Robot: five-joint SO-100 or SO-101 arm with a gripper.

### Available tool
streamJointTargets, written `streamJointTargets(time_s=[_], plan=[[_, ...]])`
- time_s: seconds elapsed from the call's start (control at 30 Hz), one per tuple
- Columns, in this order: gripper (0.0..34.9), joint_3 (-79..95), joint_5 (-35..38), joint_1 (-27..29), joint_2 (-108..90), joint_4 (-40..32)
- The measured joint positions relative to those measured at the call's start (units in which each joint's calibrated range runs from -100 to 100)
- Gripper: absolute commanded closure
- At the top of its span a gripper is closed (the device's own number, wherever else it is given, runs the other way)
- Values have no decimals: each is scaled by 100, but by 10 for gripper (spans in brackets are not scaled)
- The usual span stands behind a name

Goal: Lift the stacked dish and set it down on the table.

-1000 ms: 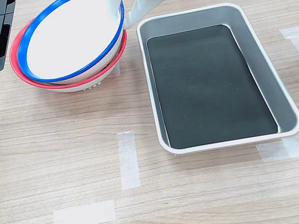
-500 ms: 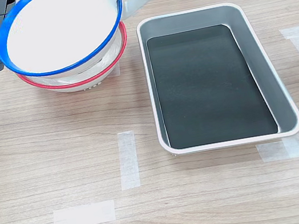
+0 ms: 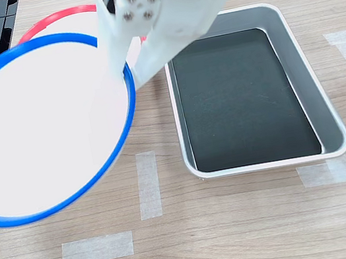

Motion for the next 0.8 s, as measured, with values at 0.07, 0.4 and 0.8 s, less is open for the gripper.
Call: streamJointTargets(time_s=[0.07,0.4,0.8], plan=[[349,0,-10,-97,162,-106],[349,590,39,-292,597,-783],[349,1134,59,-425,810,-1395]])
